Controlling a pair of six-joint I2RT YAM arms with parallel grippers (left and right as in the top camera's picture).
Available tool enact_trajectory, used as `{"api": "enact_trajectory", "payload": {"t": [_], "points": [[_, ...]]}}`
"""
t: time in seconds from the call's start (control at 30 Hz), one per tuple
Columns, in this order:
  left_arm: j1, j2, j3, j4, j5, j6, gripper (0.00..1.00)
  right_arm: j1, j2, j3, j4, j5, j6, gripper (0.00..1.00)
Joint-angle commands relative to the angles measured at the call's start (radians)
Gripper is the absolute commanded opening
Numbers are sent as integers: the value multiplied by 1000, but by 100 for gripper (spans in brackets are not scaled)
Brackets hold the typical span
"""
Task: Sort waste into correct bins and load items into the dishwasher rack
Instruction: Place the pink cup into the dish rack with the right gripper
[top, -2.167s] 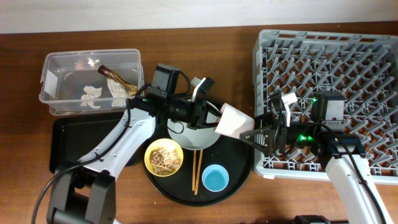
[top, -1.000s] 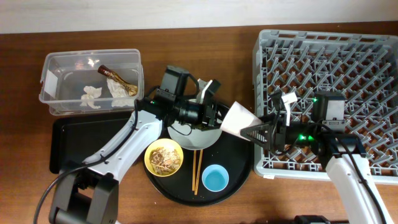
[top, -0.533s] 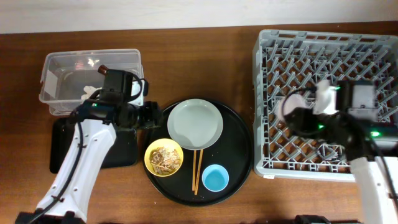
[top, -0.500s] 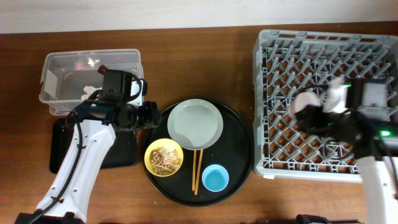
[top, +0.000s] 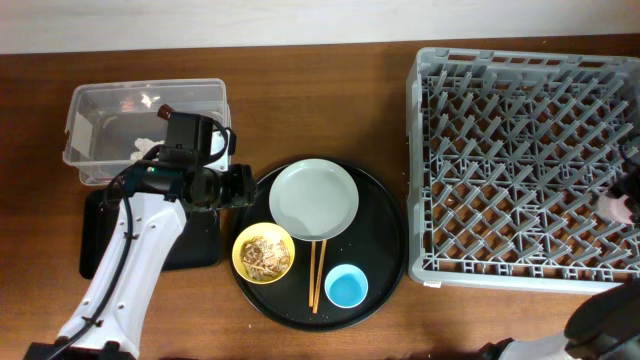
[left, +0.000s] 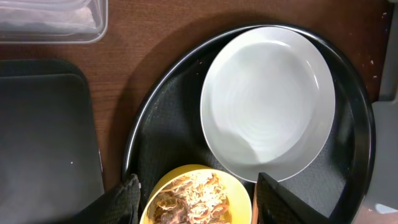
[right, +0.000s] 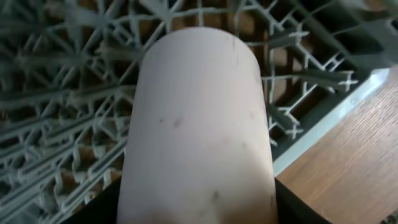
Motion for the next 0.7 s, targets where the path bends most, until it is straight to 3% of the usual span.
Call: {"api": "enact_trajectory", "payload": {"t": [0.0,0.17,0.37,0.4,0.53,0.67], "points": [[0,-24,3,-5,-3,12,59,-10,37,16,30,-1,27,44],[-2,-24,3,-8,-3,12,59,-10,89,16,101,-31,27,45],[-2,-24,3,-8,-3,12,59,-10,96,16,138,-54,27,88],[-1,-24,3,-8,-3,12,59,-10,96,16,140,-76,27,91],[-2,-24,3,-9,-3,12,59,-10,96,16,129,-115,27,90],[-1,-24,3,-12,-3,12,60,0,83,16,71,-322,-51,84]]}}
